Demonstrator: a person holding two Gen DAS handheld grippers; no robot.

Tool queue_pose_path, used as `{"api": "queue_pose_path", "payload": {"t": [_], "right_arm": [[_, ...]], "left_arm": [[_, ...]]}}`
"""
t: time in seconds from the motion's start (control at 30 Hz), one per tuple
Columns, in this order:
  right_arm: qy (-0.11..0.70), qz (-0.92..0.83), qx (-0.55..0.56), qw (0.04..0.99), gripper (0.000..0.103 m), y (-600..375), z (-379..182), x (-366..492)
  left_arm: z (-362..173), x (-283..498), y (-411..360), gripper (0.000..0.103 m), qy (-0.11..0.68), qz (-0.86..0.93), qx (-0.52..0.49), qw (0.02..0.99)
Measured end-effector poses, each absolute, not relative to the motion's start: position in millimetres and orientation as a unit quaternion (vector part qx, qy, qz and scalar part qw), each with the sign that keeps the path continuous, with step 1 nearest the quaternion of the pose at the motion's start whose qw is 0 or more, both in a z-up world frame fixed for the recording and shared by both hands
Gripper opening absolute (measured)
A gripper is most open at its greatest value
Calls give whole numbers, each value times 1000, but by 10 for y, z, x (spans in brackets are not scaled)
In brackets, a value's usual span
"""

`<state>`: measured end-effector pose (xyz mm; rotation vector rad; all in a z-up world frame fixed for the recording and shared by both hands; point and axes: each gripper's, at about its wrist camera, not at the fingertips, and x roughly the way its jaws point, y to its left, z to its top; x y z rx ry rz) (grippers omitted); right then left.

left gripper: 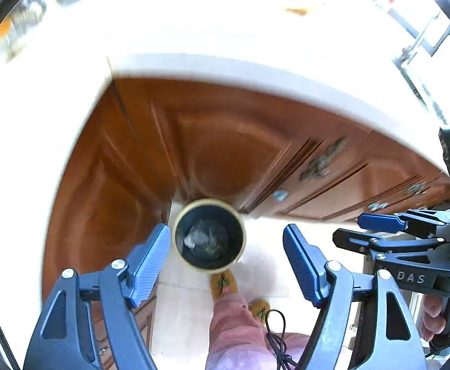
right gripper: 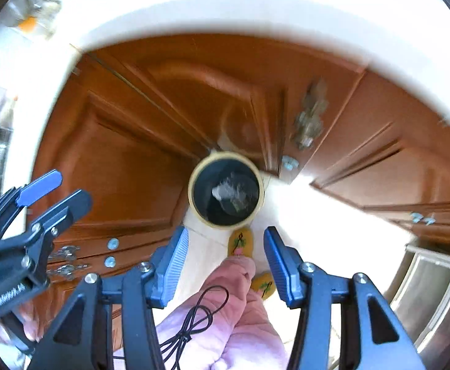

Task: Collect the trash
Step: 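Raise both tools back up toward the counter, then grasp the yellow cracker packet with the right tool while the left tool grasps the loofah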

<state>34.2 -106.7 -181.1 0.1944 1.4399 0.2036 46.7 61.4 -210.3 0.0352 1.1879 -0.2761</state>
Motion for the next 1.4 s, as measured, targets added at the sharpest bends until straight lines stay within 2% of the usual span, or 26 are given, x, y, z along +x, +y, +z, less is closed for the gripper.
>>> {"api": "queue_pose_path", "payload": {"t": [0.27, 0.43, 0.67, 0.8, 1.07, 1.4], "right_arm": [[550, 67, 77, 829, 51, -1464, -760, 310], [503, 61, 77, 859, 51, -1606, -262, 360], [456, 46, 61, 887, 51, -1747, 243, 478], [447, 35, 64, 891, 51, -1821, 326, 660], [442, 16, 79, 894, 51, -1908, 425, 1112], [466, 9, 114, 877, 51, -1915, 220, 1656]], "left_arm": [[-997, 462, 499, 85, 478, -155, 28, 864], [-479, 623, 357, 85, 436, -171, 37, 883], [35, 944, 119, 91, 372, -189, 47, 907], [238, 1123, 37, 92, 349, -195, 47, 915], [233, 1566, 45, 93, 337, -194, 58, 919], [-188, 2209, 314, 93, 387, -183, 6, 904]]}}
